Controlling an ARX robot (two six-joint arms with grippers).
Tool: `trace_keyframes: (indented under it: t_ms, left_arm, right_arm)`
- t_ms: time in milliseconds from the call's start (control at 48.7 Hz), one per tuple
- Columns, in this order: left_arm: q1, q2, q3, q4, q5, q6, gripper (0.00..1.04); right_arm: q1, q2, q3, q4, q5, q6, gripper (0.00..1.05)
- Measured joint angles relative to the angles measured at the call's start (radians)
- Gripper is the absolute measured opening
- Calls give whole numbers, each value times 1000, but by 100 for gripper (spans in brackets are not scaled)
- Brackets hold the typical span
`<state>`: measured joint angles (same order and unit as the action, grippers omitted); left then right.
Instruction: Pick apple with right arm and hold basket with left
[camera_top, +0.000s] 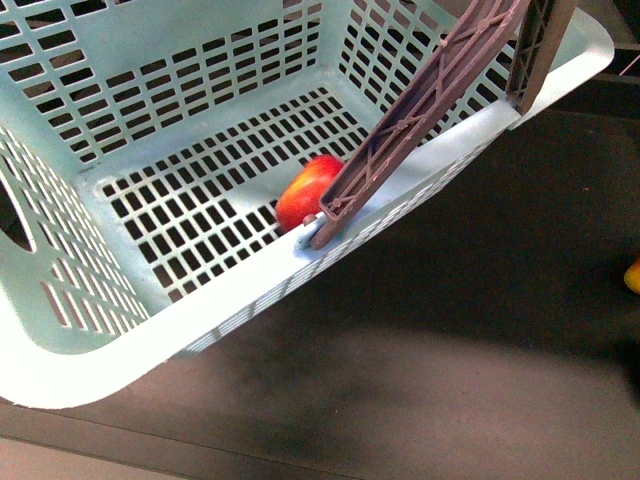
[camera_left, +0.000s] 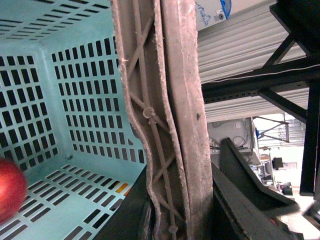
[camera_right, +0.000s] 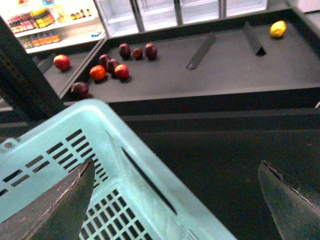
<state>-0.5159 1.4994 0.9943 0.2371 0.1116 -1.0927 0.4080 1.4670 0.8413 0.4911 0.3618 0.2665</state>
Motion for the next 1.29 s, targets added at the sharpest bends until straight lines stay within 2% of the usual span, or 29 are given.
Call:
trace_keyframes:
  t_ms: [185,226,267,411,842,1232,1294]
  left_arm:
    - [0,0,0,0,0,0,20]
    - [0,0,0,0,1,-2,20]
    - [0,0,0,0,3,-3,20]
    - [0,0,0,0,4,-2,20]
    - [0,0,0,0,3,-3,20]
    - [0,0,0,0,6,-4,20]
    - [0,0,0,0,4,-3,20]
  right_arm:
    - [-27,-123,-55,-55,94,-73,96]
    - [-41,-144,-77,-42,79,-97,94]
    - [-65,-171,-126,34,13,-144,87]
    - [-123,-257,-280,168,-86,-223,66]
    - [-246,-475,-573,222,-205,-259,3]
    - [-317,-665,-713,173,-275,-263,2]
    - [-351,-696,-727,156,-333,-264,2]
